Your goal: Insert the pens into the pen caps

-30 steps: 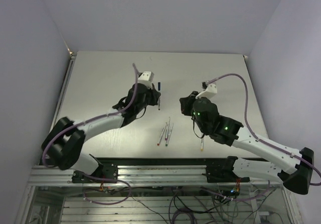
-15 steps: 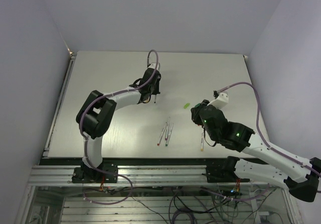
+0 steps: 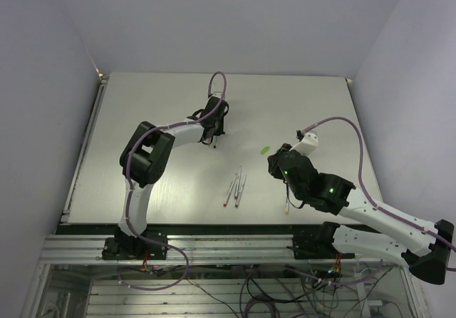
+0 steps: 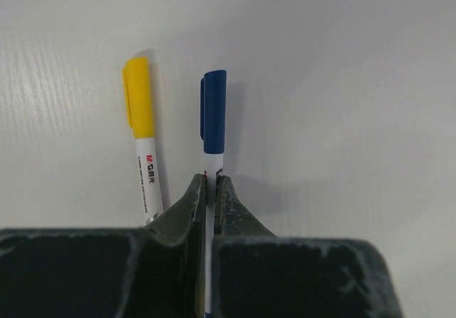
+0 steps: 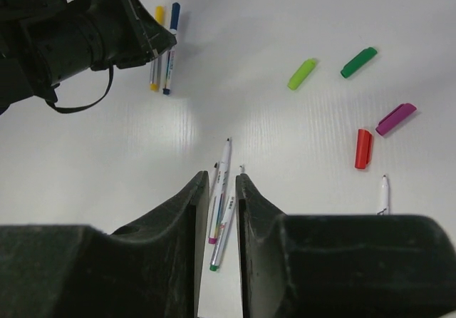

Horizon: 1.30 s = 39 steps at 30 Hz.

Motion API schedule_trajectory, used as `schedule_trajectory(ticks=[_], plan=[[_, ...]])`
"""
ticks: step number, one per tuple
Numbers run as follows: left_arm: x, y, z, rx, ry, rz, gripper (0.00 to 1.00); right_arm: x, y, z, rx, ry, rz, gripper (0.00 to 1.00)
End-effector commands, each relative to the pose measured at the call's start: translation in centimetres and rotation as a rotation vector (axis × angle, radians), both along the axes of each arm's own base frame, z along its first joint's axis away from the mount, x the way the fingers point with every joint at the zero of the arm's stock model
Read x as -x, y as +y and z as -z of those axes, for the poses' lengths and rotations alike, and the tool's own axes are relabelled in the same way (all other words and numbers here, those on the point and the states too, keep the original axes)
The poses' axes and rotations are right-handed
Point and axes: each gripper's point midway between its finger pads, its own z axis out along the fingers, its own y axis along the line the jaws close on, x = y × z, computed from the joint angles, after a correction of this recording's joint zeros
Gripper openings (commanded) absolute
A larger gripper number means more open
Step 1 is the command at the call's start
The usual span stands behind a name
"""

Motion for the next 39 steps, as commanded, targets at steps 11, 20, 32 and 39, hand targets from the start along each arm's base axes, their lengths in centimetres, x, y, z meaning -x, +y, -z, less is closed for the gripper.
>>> schedule_trajectory(ticks=[11,20,32,39], plan=[[-1.8,1.5,1.0,-0.059,0.037,-0.116,0.13,-0.3,-0.4,1.0,0.044,-0.002,0.017,0.42],[-2.2,0.8,-0.7,-0.005,0.015,-0.121,0.24,-0.4,-1.2,0.8,0.007,-0.018,0.073,0.56],[-2.7,0.3,-5.2,0.044,-0.067,-0.099,0.34,-1.0,-2.4,1.0,0.034,-0.037,0.151,0.68],[-1.6,-0.2,-9.8,0.122,-0.122,-0.051,0.35,-1.8,-3.3,-0.4,0.049,-0.078,0.215,0.72]])
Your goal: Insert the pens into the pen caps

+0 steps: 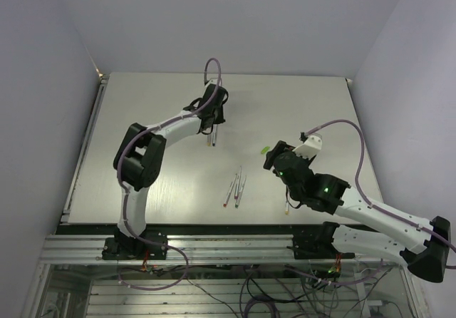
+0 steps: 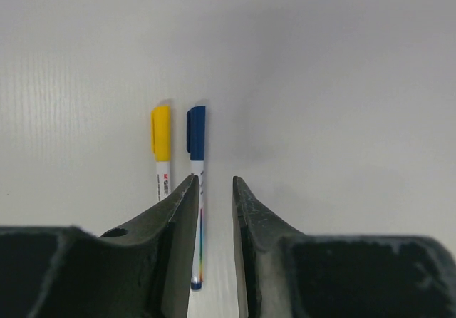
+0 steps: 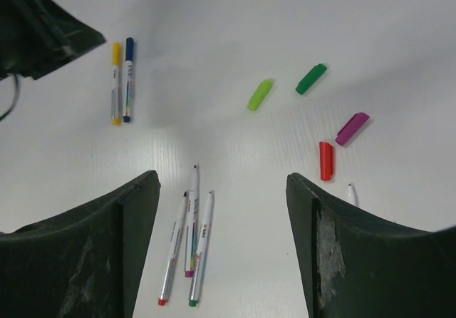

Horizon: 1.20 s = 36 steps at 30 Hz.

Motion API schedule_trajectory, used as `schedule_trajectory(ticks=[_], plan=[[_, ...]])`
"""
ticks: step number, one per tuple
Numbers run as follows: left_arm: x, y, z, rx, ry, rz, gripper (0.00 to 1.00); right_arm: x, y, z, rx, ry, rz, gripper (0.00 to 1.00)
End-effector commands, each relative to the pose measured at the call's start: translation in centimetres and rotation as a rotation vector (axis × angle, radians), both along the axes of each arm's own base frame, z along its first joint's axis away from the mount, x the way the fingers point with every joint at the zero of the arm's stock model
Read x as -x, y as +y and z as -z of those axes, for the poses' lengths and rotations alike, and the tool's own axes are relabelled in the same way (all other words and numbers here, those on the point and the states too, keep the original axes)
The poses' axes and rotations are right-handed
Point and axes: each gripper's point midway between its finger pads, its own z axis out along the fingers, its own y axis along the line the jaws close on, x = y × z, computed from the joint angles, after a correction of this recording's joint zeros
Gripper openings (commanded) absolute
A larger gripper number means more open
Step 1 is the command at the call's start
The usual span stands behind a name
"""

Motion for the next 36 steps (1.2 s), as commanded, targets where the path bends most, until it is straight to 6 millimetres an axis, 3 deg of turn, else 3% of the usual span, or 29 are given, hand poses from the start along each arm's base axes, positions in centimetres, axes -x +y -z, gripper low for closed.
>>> schedule_trajectory(ticks=[1,4,8,14,21,24,25,26,36], plan=[[0.6,-0.5,-5.7,0.091,-0.091,0.050,0.35,-0.9,-1.3,-1.8,0.009,-0.052,0.081,0.72],[2.6,-0.5,-6.8,0.113,-0.102,0.094,0.35,-1.3,-1.9,-2.0,0.027,-0.060,0.095,0.72],[6.6,-0.5,-6.6,0.141,-0.100,0.161,0.35,-3.0,-3.7,-1.0,0.049,-0.019,0.118,0.71],[14.4,-0.2,-4.6,0.077,-0.079,0.259,0.35,-6.9,-6.6,2.5,-0.050,0.115,0.097,0.65],[22.3,-1.9,-3.7,0.058,-0.053,0.392,0.38,-7.9,-7.6,5.2,-0.021,0.189,0.140,0.57],[24.0,-1.7,-3.4,0.068,-0.030,0.370,0.44,-7.4,-7.8,5.9,-0.042,0.189,0.153,0.54],[24.3,-1.6,-3.4,0.066,-0.027,0.368,0.58,-7.3,-7.9,6.1,-0.047,0.190,0.157,0.54],[24.6,-1.6,-3.4,0.066,-0.023,0.369,0.63,-7.1,-8.0,6.4,-0.050,0.194,0.161,0.53],[26.8,-3.1,-0.4,0.030,0.051,0.422,0.58,-5.3,-7.8,8.0,-0.088,0.228,0.141,0.45]])
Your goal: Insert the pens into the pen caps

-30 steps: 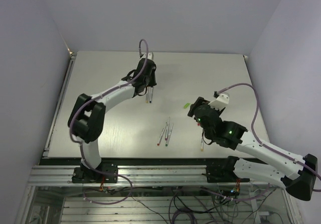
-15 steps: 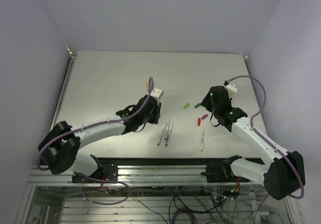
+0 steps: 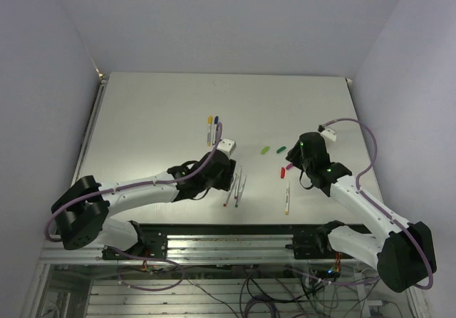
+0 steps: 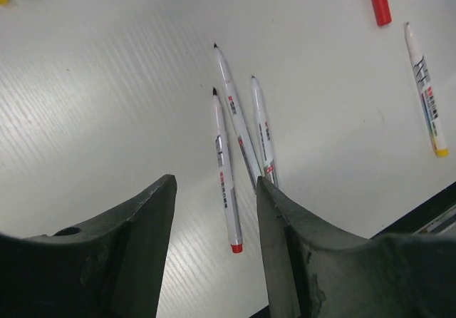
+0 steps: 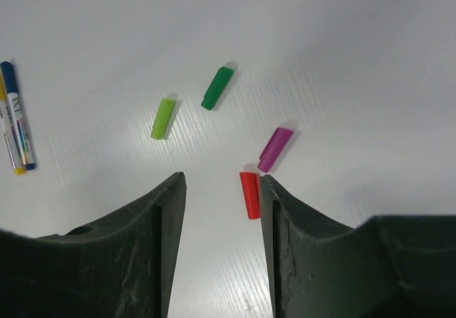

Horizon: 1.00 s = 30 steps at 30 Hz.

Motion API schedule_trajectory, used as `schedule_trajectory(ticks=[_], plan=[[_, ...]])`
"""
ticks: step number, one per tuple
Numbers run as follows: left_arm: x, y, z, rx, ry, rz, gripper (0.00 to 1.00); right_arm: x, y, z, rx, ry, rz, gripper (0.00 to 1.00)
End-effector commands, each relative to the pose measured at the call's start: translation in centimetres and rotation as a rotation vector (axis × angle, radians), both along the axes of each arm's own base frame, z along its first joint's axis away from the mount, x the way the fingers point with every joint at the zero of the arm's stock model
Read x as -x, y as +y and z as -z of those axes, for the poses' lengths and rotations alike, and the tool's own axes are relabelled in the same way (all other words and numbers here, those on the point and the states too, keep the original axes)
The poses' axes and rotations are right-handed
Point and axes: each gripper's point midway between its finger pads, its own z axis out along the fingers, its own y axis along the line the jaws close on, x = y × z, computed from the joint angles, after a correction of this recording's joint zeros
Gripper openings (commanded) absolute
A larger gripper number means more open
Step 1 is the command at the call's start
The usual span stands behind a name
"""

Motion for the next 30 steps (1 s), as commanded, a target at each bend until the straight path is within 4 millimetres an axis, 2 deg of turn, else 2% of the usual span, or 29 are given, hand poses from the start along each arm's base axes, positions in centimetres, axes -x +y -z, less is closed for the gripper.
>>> schedule_trajectory(ticks=[1,7,23,30], plan=[[1.2,-0.4,2.1,-0.045,0.030,0.011,0.58,0.5,0.2,0.1,-0.042,-0.015,-0.005,0.44],[2.0,-1.2,3.5,-0.075,0.040,0.025,0.56,1.1,-0.1,0.5,-0.040,-0.014,-0.007,0.44],[2.0,-2.2,6.8,-0.141,0.080,0.033,0.54,1.4,0.2,0.7,-0.058,-0.013,-0.019,0.43],[2.0,-2.0,7.9,-0.173,0.098,0.028,0.53,1.4,0.4,0.7,-0.065,-0.017,-0.024,0.42]])
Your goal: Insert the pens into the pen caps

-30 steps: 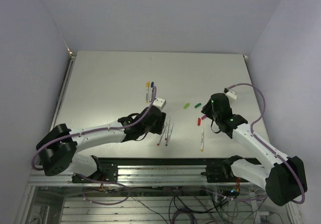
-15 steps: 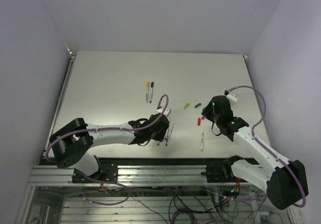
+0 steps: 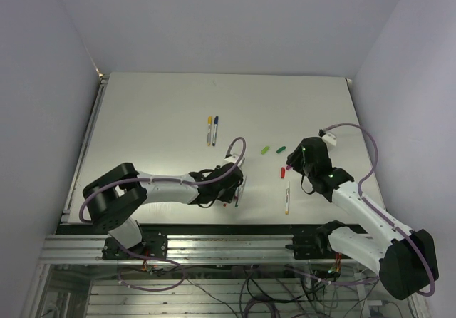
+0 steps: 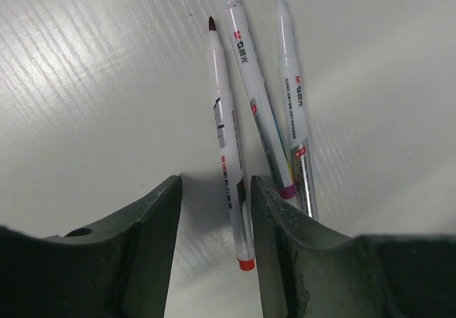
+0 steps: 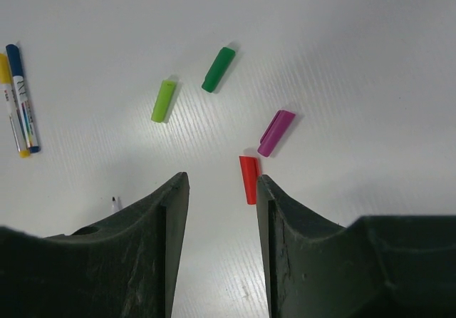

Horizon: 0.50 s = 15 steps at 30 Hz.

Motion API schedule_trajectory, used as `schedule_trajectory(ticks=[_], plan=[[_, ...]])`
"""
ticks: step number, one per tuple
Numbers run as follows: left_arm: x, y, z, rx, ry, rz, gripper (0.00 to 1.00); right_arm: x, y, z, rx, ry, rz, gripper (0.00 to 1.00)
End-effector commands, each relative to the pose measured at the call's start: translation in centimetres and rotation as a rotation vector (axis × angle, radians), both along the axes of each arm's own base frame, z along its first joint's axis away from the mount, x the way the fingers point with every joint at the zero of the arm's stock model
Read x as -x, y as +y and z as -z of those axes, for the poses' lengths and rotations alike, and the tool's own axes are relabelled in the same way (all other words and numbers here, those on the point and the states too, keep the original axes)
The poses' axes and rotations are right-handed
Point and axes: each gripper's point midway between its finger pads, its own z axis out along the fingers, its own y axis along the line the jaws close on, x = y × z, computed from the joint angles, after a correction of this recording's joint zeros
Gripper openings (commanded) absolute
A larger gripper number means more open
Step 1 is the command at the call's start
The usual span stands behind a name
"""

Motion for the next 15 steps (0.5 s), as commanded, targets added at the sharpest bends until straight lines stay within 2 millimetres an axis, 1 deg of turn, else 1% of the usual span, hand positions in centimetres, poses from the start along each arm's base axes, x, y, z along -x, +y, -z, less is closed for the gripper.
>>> schedule_trajectory(ticks=[1,6,9,15], plan=[[-0.5,-1.2,-0.3,0.014,-0.008,-0.010,0.52,-0.1,0.1,-0.2,-0.024,-0.018,0.002,0.42],[-0.3,0.6,1.0,-0.113,0.019,-0.021,0.48,-0.1,0.3,-0.3,-0.038,-0.021,0.002,0.42],[0.3,1.4,1.9,-0.171,0.055,-0.009,0.47,-0.1,0.3,-0.4,-0.044,-0.023,0.007,0.41],[1.4,2.4,3.5,-0.222,0.118,0.003,0.45,0.0,0.4,-0.9,-0.060,-0.037,0.009,0.41]])
